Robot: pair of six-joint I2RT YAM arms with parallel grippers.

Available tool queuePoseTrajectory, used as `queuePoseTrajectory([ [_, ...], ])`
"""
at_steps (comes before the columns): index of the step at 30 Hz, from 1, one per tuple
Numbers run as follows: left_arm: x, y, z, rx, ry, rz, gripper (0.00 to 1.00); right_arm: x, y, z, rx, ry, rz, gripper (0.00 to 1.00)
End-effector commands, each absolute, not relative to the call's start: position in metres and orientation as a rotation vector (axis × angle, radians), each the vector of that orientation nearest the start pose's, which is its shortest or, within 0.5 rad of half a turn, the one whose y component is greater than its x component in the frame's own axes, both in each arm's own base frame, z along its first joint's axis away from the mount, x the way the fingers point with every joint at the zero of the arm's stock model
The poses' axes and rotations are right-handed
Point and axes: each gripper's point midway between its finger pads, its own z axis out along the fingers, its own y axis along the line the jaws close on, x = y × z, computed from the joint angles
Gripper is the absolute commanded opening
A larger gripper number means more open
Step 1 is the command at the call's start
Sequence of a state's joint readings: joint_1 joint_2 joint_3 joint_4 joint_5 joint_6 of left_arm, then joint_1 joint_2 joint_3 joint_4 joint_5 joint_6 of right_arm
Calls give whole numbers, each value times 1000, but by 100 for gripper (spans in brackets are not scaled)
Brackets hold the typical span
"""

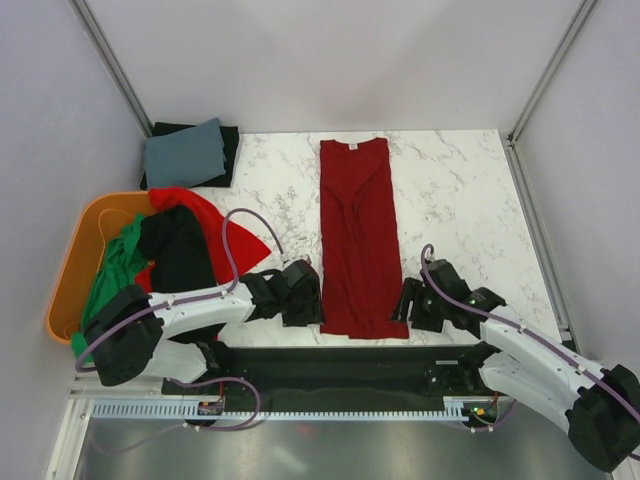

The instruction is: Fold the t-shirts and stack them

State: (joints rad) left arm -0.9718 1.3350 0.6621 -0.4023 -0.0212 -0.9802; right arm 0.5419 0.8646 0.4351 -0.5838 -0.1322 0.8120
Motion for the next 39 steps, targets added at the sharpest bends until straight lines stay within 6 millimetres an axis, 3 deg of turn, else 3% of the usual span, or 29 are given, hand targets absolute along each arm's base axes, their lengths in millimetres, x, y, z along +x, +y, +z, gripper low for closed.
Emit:
queuePoseTrajectory([
  [1, 145, -268, 37, -92, 2744, -648, 58, 139, 153, 37, 362, 2692, 611, 70],
  [10, 139, -281, 21, -113, 2779, -726, 45, 131, 154, 20, 342, 2705, 607, 44],
  [16, 139, -285, 21, -144, 2787, -742, 15, 136, 158, 25, 317, 2693, 618, 31],
  [17, 140, -286, 23, -138, 2784, -747, 2, 137, 160, 27, 308, 2690, 623, 30],
  [19, 142, -288, 34, -162, 2770, -759, 2, 138, 160, 28, 297, 2696, 612, 22],
  [20, 136, -276, 33, -234, 2817, -686, 2, 144, 163, 37, 290, 2680, 619, 19],
  [23, 134, -269, 69, -351, 2752, -698, 2, 151, 162, 58, 271, 2661, 585, 8],
  [26, 132, -262, 90, -429, 2692, -733, 2, 157, 160, 77, 262, 2625, 576, 2],
  [35, 95, -255, 69, -493, 2794, -741, 2, 139, 160, 55, 292, 2700, 589, 0],
  [39, 92, -265, 82, -397, 2782, -777, 2, 134, 160, 61, 303, 2691, 608, 0],
])
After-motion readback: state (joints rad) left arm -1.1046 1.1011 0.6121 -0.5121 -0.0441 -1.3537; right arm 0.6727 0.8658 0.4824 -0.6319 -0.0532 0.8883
